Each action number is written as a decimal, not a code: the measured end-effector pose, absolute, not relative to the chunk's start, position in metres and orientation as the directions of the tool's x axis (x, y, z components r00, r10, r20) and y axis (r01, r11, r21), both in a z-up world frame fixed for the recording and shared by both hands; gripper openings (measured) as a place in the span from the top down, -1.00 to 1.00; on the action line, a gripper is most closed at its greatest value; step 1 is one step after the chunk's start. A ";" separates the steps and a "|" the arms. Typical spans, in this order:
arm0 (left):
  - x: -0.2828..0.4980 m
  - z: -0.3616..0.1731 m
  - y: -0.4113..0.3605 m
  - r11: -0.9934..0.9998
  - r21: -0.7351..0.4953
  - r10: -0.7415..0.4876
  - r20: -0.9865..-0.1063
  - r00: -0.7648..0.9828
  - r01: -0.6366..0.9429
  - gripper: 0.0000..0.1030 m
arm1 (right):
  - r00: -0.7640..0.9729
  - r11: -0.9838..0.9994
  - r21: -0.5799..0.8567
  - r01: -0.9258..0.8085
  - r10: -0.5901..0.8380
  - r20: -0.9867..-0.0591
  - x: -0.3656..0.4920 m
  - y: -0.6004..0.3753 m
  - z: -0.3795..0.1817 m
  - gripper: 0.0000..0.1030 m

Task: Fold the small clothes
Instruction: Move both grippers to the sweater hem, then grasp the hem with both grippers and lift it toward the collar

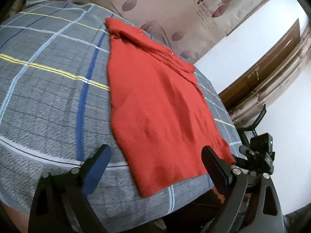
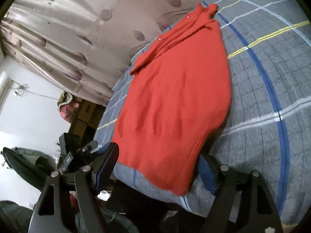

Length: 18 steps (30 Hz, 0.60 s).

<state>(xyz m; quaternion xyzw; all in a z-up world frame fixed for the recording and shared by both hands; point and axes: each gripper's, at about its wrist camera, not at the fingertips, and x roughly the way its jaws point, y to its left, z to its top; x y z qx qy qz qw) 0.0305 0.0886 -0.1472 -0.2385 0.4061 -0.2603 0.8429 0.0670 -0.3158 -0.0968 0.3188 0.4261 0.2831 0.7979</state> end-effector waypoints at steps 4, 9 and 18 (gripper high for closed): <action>0.034 -0.147 0.078 0.752 -0.601 -0.640 -0.566 0.520 0.270 -0.81 | 0.476 0.668 0.722 -0.181 0.702 -0.530 0.071 -0.307 -0.098 -0.38; 0.036 -0.147 0.071 0.768 -0.585 -0.619 -0.577 0.532 0.260 -0.11 | 0.434 0.682 0.720 -0.130 0.691 -0.577 0.077 -0.302 -0.111 0.45; 0.030 -0.149 0.056 0.868 -0.449 -0.481 -0.653 0.586 0.212 0.75 | 0.430 0.673 0.732 -0.105 0.695 -0.576 0.077 -0.306 -0.121 0.93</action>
